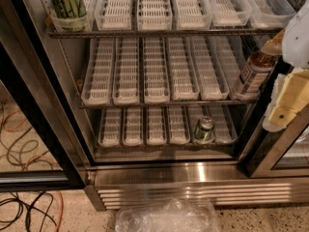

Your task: Pick green can from top shelf of fridge

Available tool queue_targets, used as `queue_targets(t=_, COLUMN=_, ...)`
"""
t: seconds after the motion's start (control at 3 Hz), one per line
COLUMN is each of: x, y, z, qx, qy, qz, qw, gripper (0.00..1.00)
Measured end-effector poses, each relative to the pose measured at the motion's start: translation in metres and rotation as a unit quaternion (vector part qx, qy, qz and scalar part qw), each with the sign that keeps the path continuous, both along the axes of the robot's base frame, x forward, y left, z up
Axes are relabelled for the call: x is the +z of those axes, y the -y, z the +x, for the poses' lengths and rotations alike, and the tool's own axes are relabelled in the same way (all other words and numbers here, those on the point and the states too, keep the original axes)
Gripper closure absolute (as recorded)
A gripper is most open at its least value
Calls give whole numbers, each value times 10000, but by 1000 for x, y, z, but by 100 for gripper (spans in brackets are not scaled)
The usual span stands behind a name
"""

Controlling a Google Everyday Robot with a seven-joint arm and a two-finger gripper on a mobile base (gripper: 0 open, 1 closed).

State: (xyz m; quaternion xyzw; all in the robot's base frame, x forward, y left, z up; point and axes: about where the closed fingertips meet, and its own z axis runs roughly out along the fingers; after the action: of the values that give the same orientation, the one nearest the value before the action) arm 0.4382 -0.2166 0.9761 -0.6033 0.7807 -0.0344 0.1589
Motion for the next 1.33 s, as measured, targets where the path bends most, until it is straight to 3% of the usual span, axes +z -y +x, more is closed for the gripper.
queue_targets(t=0.33, x=0, y=0, z=0, qx=0, qy=0, qz=0, qw=10000, gripper=0)
queue_targets(t=0.67, x=-2, y=-2, z=0, qx=-71, qy=213, qz=265, qw=9994, gripper=0)
queue_targets(t=1.0, x=-8, y=-10, z=-2, qx=-149, qy=633, qz=784, qw=9948, gripper=0)
queue_targets(t=1.33, x=-10, y=-22, z=7, qx=-18, qy=1227, qz=1241, qw=9847, gripper=0)
